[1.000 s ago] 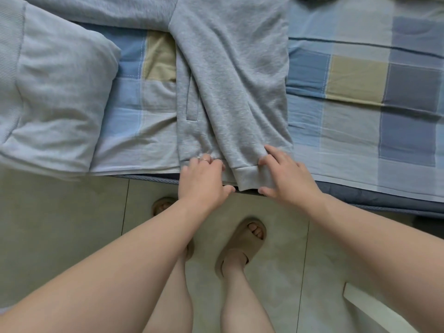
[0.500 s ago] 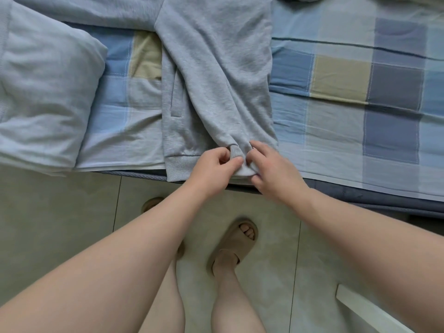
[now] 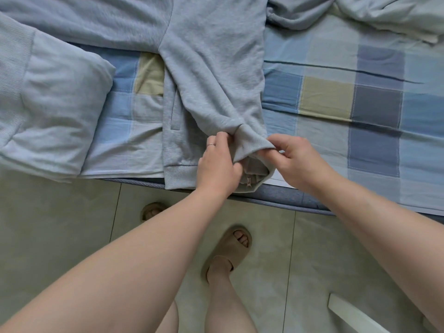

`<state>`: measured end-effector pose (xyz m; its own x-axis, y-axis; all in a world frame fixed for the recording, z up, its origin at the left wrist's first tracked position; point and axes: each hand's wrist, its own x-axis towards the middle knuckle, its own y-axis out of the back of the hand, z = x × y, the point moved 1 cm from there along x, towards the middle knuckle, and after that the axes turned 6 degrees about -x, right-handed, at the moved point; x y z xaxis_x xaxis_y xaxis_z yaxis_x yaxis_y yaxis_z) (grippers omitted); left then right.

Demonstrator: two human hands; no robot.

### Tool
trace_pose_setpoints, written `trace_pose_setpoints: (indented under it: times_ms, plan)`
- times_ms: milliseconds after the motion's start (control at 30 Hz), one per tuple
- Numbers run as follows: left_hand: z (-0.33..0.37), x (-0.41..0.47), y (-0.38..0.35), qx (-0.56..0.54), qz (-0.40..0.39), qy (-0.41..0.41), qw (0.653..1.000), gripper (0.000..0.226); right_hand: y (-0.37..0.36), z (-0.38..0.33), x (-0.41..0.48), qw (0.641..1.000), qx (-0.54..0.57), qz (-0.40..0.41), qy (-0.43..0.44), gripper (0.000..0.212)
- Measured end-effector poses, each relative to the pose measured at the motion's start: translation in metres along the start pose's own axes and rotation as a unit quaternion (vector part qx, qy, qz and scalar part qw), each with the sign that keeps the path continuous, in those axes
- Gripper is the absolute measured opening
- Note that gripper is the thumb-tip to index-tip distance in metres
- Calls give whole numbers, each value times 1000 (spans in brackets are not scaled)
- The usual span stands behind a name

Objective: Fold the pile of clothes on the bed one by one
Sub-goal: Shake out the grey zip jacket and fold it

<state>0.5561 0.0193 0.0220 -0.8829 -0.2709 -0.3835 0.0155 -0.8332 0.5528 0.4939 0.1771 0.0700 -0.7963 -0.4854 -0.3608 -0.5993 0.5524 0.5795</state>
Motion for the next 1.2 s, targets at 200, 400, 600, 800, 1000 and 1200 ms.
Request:
trace_pose_setpoints:
  times_ms: [200,400,600,800,1000,1200]
  plan:
    - [-18,-2,25,14,-7,-56,998,27,-1,3,-4,989,-131,54,41,9]
    - [-44,-21,81,97,62,-122,986,31,-15,13,-8,965,-239,78,73,24]
    - [-78,-27,99,223,30,-154,962,31,-36,22,-13,944,-312,73,78,36]
    - [-101,-22,117,371,-86,-194,904,27,-58,38,-17,926,-374,-13,52,35]
    - [-107,-22,102,452,-233,-66,858,32,-85,21,4,894,-364,-249,-77,35]
    - [-101,28,113,230,-6,27,973,35,-77,-14,44,951,-308,2,-23,31]
